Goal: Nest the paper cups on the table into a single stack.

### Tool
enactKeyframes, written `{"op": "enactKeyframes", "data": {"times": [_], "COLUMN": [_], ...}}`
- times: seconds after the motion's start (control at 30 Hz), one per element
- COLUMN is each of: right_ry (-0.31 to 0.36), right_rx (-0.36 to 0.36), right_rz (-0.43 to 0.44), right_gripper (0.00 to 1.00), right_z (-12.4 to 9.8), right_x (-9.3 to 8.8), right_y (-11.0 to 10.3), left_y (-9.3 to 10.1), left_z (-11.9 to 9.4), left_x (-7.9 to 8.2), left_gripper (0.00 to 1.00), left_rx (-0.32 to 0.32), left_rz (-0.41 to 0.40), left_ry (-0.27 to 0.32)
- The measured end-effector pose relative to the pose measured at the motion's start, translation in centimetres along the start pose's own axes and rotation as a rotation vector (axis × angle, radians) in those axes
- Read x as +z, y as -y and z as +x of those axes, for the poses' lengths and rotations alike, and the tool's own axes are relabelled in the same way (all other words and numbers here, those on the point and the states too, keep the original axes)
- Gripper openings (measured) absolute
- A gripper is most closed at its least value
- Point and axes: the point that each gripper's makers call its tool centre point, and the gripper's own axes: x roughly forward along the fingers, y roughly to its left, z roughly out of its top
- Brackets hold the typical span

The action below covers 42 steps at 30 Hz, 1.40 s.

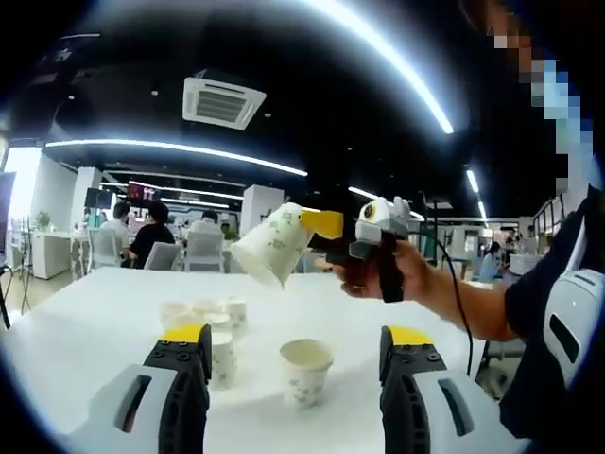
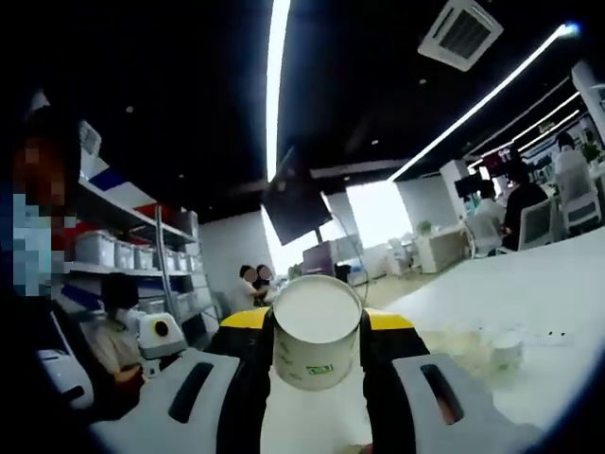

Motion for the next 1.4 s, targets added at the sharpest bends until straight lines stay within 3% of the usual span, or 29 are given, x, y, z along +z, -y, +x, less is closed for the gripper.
{"op": "enactKeyframes", "data": {"times": [0.37, 0.6, 0.7, 0.87, 1.07, 1.4], "right_ry": [0.053, 0.089, 0.117, 0.129, 0.139, 0.162], "right_rx": [0.029, 0.057, 0.071, 0.075, 0.077, 0.088], "right_rz": [0.092, 0.152, 0.196, 0.22, 0.255, 0.339], "right_gripper": [0.38, 0.38, 0.38, 0.38, 0.38, 0.38], "right_z": [-0.9, -1.6, -1.8, -1.9, -2.0, -2.1], "right_x": [-0.2, 0.1, 0.2, 0.0, -0.4, -1.0], "right_y": [-0.7, -1.4, -1.7, -1.6, -1.3, -0.8], "left_y": [0.4, 1.2, 0.6, 0.8, 0.4, 0.2], "left_z": [1.7, 2.9, 3.6, 4.3, 4.8, 5.4], "left_x": [2.4, 4.3, 4.4, 4.8, 4.6, 4.4], "left_gripper": [0.46, 0.31, 0.24, 0.21, 0.1, 0.05], "left_rx": [-0.043, -0.117, -0.101, -0.149, -0.128, -0.149], "left_rz": [-0.128, -0.31, -0.351, -0.488, -0.519, -0.606], "left_ry": [0.1, 0.173, 0.181, 0.205, 0.207, 0.208]}}
